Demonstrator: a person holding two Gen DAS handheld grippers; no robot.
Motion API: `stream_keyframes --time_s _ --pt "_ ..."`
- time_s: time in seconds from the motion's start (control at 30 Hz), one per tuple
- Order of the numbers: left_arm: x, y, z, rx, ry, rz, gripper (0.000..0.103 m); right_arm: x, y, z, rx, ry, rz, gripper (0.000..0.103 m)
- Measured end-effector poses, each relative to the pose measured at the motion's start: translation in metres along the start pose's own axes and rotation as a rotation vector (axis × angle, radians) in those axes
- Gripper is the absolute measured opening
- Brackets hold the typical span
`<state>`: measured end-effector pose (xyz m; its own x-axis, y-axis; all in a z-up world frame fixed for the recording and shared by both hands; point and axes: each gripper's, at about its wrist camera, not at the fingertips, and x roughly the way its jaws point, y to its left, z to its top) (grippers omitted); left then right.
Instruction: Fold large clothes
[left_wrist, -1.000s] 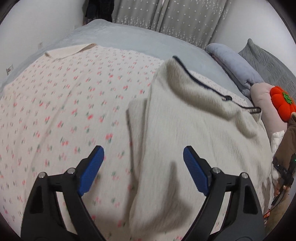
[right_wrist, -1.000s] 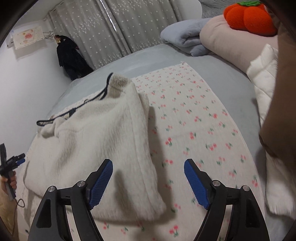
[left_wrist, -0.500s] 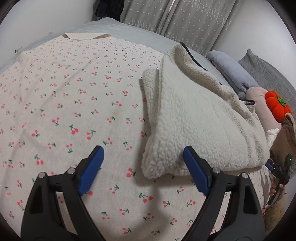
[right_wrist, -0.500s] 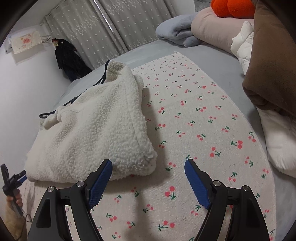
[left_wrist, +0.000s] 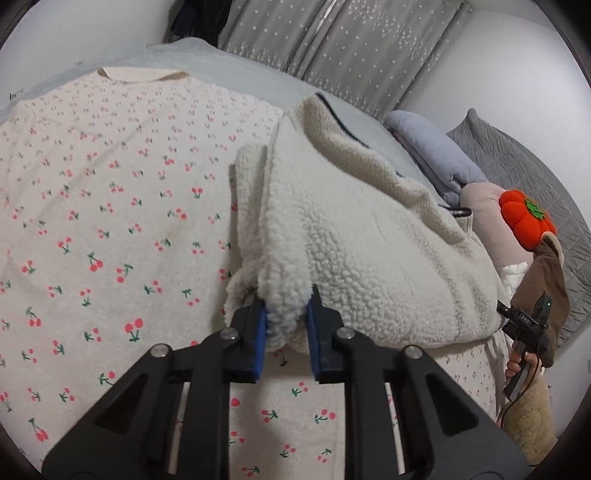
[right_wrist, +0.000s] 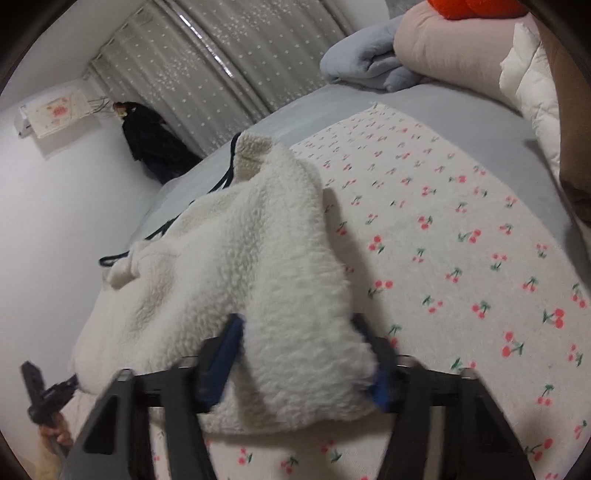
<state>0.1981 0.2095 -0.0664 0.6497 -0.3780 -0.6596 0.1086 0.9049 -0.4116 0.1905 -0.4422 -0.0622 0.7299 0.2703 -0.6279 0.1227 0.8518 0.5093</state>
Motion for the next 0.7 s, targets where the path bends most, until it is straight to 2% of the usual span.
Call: stream_keyframes --time_s 0.03,0.1,0.23,0.37,0.4,0.47,0.5,0.53,0.57,0.6,0.63,0.7 --pt "-0.004 -0.002 0.003 -0.002 -0.013 0.004 0.019 -0.003 0.001 0.002 0.004 -0.005 -0.007 0.029" --pt "-0.014 -0.006 0.01 -0.01 -0.043 0.01 0.018 -0.017 0.003 0.006 0.035 -0.036 0.001 0.018" --pt "-0.014 0.001 0.019 -0.024 -0.048 0.048 0.018 -0.039 0.011 0.012 0.042 -0.088 -0.006 0.017" --pt "0.024 0.023 -0.002 -0.045 0.096 0.1 0.019 -0.016 -0.013 0.007 0.133 -0.01 -0.009 0.017" --pt "0.026 0.023 -0.007 -0.036 0.101 0.103 0.023 -0.009 -0.019 0.002 0.152 0.015 -0.011 0.019" --pt "0.02 0.021 -0.009 -0.031 0.089 0.104 0.034 -0.011 -0.022 -0.006 0.161 -0.004 0.006 0.025" --pt "0.016 0.02 -0.007 -0.041 0.087 0.102 0.047 -0.014 -0.022 -0.007 0.166 -0.008 0.008 0.034" --pt "0.014 0.021 -0.005 -0.05 0.089 0.104 0.064 -0.017 -0.023 -0.007 0.173 -0.008 0.003 0.043" --pt "0.012 0.023 -0.001 -0.059 0.087 0.106 0.071 -0.021 -0.023 -0.006 0.177 -0.011 -0.009 0.049" --pt "0.011 0.026 0.001 -0.072 0.081 0.103 0.078 -0.025 -0.024 -0.005 0.179 -0.021 -0.019 0.064" --pt "0.012 0.028 0.004 -0.088 0.084 0.092 0.078 -0.029 -0.024 -0.005 0.185 -0.037 -0.023 0.075" --pt "0.021 0.034 0.008 -0.152 0.115 0.062 0.079 -0.031 -0.026 -0.007 0.209 -0.055 0.02 0.079"
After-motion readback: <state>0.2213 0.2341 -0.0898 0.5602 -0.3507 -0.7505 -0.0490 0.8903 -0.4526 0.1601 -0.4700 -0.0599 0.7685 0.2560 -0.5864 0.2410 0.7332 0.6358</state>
